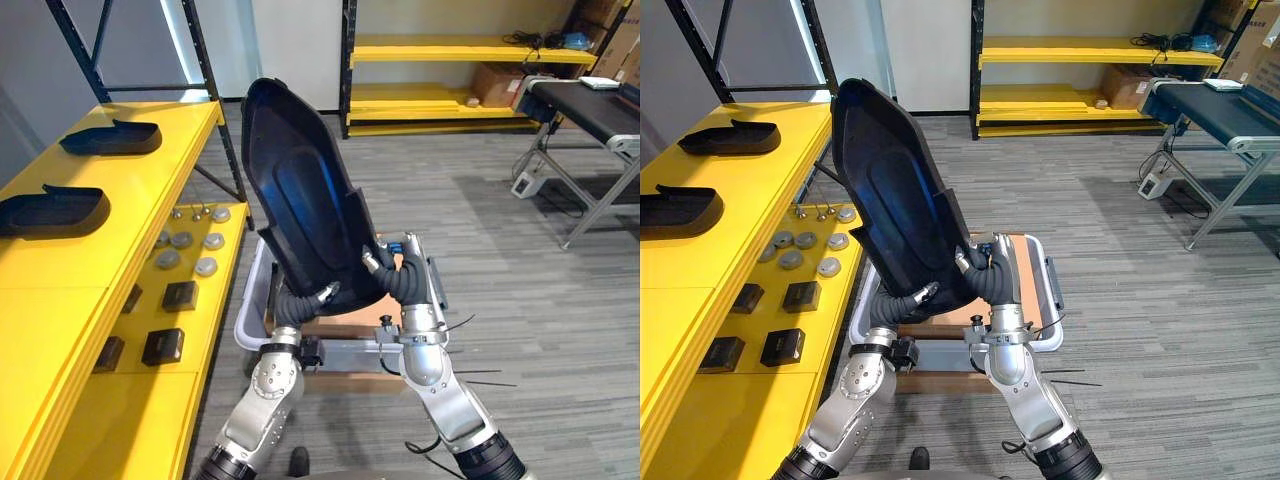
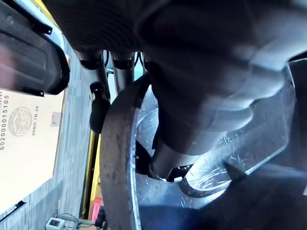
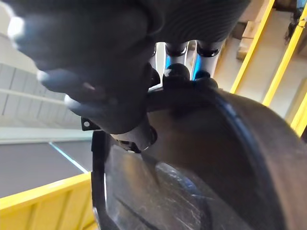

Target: Walk over and take plastic housings, then place them on the shelf

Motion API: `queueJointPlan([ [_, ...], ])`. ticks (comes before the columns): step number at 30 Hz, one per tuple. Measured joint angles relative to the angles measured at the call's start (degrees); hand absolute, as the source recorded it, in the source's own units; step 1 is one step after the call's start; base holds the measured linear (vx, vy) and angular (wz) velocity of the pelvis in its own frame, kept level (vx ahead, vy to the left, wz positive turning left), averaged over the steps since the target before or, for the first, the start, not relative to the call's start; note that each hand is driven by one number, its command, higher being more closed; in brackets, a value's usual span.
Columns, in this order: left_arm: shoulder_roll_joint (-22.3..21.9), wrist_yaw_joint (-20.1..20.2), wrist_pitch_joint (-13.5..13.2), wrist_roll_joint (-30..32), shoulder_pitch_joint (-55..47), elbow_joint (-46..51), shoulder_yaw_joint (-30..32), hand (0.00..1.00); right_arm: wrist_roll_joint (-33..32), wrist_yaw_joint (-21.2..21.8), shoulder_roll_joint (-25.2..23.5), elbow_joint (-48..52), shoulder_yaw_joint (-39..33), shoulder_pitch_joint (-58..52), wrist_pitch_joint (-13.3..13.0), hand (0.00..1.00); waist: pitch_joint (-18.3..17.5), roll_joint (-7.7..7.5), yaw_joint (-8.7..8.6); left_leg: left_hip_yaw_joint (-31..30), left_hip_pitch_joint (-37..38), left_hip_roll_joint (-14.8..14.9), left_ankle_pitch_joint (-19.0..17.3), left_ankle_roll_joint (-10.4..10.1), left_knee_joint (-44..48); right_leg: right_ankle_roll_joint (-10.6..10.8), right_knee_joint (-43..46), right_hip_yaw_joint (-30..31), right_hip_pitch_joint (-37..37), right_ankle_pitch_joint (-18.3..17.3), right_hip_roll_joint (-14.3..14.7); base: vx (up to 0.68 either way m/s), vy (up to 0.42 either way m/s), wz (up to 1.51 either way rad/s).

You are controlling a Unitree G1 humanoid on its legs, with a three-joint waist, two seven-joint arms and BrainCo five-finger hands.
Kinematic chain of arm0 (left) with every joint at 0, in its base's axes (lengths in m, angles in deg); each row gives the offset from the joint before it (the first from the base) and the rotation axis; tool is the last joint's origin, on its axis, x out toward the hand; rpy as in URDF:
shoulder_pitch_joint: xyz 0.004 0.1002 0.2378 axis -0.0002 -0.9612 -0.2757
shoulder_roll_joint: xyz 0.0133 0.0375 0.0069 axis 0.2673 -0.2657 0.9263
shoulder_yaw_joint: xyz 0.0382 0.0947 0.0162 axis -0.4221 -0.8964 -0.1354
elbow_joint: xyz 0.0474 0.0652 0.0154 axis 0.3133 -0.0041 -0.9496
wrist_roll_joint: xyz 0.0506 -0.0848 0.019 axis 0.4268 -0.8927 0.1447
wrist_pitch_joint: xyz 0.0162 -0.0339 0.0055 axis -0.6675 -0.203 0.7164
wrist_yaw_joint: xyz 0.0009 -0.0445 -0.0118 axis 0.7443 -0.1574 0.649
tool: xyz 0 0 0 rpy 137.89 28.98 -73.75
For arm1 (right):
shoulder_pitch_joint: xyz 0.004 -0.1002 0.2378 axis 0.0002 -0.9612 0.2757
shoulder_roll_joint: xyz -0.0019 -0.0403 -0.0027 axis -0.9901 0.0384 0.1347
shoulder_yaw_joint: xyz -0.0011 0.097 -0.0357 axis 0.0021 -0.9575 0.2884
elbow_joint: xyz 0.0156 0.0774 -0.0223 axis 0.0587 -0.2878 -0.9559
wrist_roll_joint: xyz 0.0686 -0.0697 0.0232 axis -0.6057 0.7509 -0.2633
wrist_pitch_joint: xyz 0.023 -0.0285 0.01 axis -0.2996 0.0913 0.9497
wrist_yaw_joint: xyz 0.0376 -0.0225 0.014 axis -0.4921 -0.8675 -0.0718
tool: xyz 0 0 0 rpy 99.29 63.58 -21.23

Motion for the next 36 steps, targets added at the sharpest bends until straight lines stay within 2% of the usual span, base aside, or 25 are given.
queueJointPlan([
  [4, -0.43, 0.44, 0.15, 1.53, -0.12, -1.06, 1.25, 1.0, -1.08, 2.05, 0.34, -0.07, -2.3, 0.01, -0.25, 0.0, -0.02, -0.04, 0.09, -0.12, 0.24, -0.04, 0.0, 0.0, -0.01, 0.02, 0.0, -0.05, 0.34, 0.0, -0.02, 0.0, 0.0, 0.01],
  [8, -1.05, 1.33, 0.36, 4.85, -0.51, -2.67, 2.07, 1.0, -3.1, 2.25, 1.49, 2.98, -6.39, 0.16, -1.16, 0.0, -0.04, -0.07, 0.25, -0.38, 0.47, -0.04, -0.22, -0.31, -0.01, 0.04, -0.12, -0.09, 0.8, -0.03, 0.02, 0.0, -0.001, 0.05],
  [10, -1.65, 1.75, 0.45, 6.78, -1.54, -3.44, 3.19, 1.0, -4.76, 1.97, 1.53, 7.01, -10.11, 0.62, -1.59, 0.0, -0.04, -0.07, 0.16, -0.36, 0.48, -0.01, -0.23, -0.32, -0.02, 0.05, -0.15, -0.04, 0.79, -0.03, 0.05, 0.0, 0.0, 0.0],
  [16, -1.87, 2.96, 1.74, 9.81, -4.03, -5.54, 5.39, 1.0, -8.0, 1.75, 2.23, 14.86, -20.83, 1.24, -5.07, 0.0, -0.08, -0.13, 0.01, -0.33, 0.47, 0.08, -0.23, -0.31, -0.02, 0.07, -0.61, 0.02, 0.93, -0.02, 0.15, 0.0, 0.0, 0.0],
  [19, -2.47, 3.58, 1.82, 10.32, -4.95, -5.54, 6.95, 1.0, -9.21, 0.79, 2.18, 15.28, -26.66, 1.07, -5.72, 0.0, -0.08, -0.14, -0.03, -0.31, 0.47, 0.07, -0.23, -0.31, -0.02, 0.09, -0.65, 0.04, 0.93, -0.01, 0.14, 0.0, 0.0, 0.0],
  [21, -3.06, 3.55, 1.84, 10.49, -5.61, -5.52, 8.72, 1.0, -9.6, 0.04, 1.61, 15.11, -33.58, -0.3, -5.72, 0.0, -0.08, -0.13, -0.01, -0.33, 0.46, 0.06, -0.23, -0.31, -0.02, 0.09, -0.65, 0.01, 0.94, -0.01, 0.14, 0.0, 0.0, 0.0],
  [24, -3.81, 3.48, 1.83, 11.08, -7.19, -4.79, 11.36, 1.0, -10.26, -1.65, 0.61, 13.7, -40.31, -4.45, -5.77, 0.0, -0.08, -0.14, -0.34, -0.32, 0.46, 0.06, -0.21, -0.28, -0.01, 0.09, -0.65, -0.02, 0.95, 0.0, 0.13, 0.0, 0.0, 0.0],
  [26, -4.15, 3.48, 1.83, 11.94, -8.9, -3.69, 12.95, 1.0, -11.1, -1.98, -0.01, 9.07, -43.74, -8.28, -5.45, 0.0, -0.09, -0.15, -0.88, -0.34, 0.41, 0.04, -0.2, -0.27, -0.01, 0.12, -0.65, -0.08, 0.95, 0.01, 0.13, 0.0, 0.0, 0.0],
  [31, -4.8, 3.52, 1.78, 12.54, -12.37, -0.13, 14.21, 1.0, -12.08, -1.81, -3.61, -13.8, -49.91, -16.97, 0.81, 0.0, -0.11, 0.21, -1.39, -0.55, 0.22, 0.04, -0.24, -0.3, -0.02, 0.26, -0.69, -0.32, 0.94, -0.22, 0.15, 0.0, 0.0, 0.0],
  [36, -5.37, 3.83, 1.51, 12.42, -14.05, 1.0, 13.99, 1.0, -19.7, 1.28, -5.7, -34.19, -51.55, -19.75, 1.78, 0.0, -0.56, 0.85, -1.34, -0.33, 0.75, 0.19, -0.99, -0.53, -0.01, 0.29, -0.67, -0.48, 1.93, -0.15, -0.13, 0.0, 0.0, 0.02],
])
